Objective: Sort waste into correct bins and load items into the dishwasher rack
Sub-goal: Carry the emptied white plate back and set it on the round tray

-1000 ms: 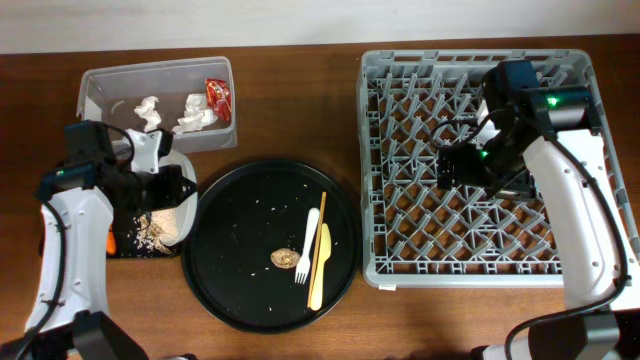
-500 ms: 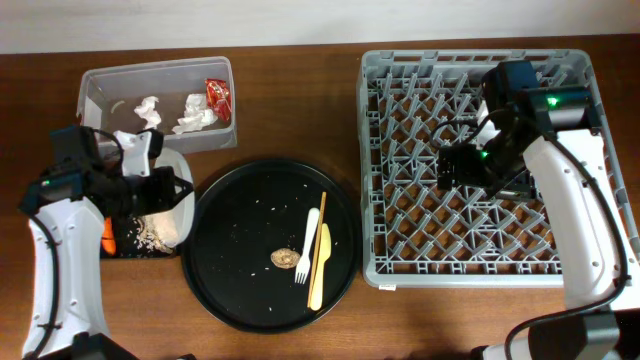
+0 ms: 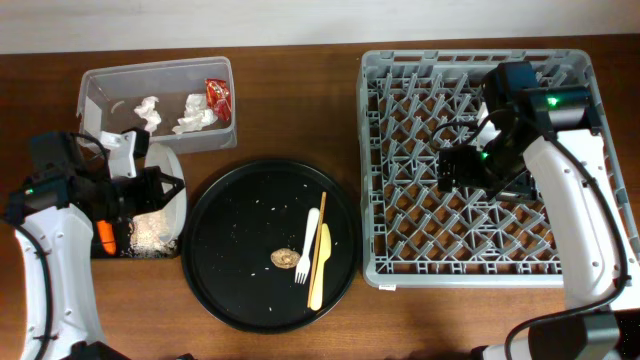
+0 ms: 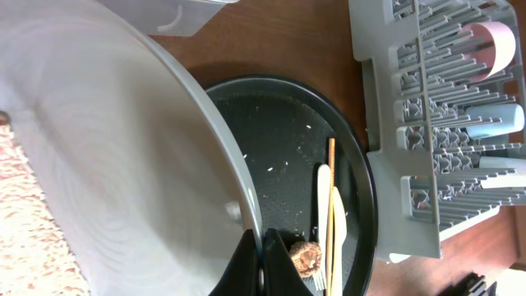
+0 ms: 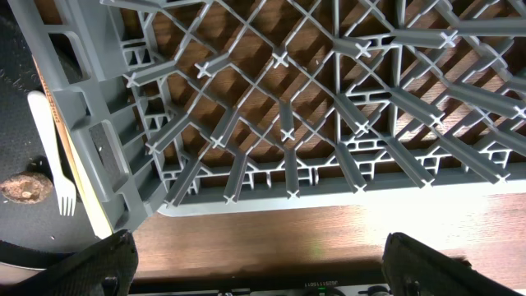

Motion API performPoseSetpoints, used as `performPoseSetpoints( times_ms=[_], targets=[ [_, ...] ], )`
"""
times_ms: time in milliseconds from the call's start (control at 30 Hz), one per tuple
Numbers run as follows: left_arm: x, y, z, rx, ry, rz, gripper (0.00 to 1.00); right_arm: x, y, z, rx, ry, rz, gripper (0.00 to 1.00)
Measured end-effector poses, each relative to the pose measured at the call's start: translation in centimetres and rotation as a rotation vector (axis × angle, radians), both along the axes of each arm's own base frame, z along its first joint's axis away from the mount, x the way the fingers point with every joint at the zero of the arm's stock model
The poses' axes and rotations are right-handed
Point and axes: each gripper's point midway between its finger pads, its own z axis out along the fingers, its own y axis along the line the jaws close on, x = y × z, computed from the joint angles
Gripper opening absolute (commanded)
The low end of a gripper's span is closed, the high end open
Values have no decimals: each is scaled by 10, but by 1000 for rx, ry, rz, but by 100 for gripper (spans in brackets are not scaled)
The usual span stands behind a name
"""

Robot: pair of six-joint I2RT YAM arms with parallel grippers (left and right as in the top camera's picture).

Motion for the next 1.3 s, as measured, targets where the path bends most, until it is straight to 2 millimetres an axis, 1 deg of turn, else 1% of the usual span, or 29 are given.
performPoseSetpoints(
  times_ms=[33,100,200,367,400,467,533,600,700,767,800,900,967,1033,1100,1233,1300],
  targets=[
    [0,2,1,1,-3,6,0,0,0,0,0,0,0,99],
    [-3,-2,6,-28,-11,-2,0,0,0,0,0,0,0,99],
    [2,0,15,-22,-59,1,0,-1,0,0,0,4,0,99],
    [1,-1,18,-48,-62,5,0,-1,0,0,0,4,0,99],
    [-2,-5,19,-73,-52,0,0,-1,0,0,0,4,0,99],
    [3,0,21,-51,-82,5,0,-1,0,0,0,4,0,99],
    [0,1,22,-71,-82,5,0,-1,0,0,0,4,0,99],
    [6,9,22,-31,-96,32,0,0,0,0,0,0,1,99],
    [7,11,21,-32,-89,46,0,-1,0,0,-1,3,0,99],
    [3,8,22,-52,-77,43,0,-1,-1,0,-4,3,0,99],
    [-1,4,23,-82,-62,35,0,-1,-1,0,-4,3,0,99],
    [3,6,31,-108,-111,29,0,-1,-1,0,-4,4,-1,99],
    [4,0,41,-167,-148,9,0,-2,-1,0,-4,9,-1,99],
    [1,-6,46,-209,-154,-13,0,-2,-1,0,-4,8,0,99],
    [1,-4,46,-206,-162,-12,0,-2,-1,0,-7,8,0,99],
    [-1,8,50,-226,-182,19,0,-2,-1,0,-7,8,0,99],
    [-1,9,51,-229,-184,22,0,-2,-1,0,-7,8,-1,99]
  ],
)
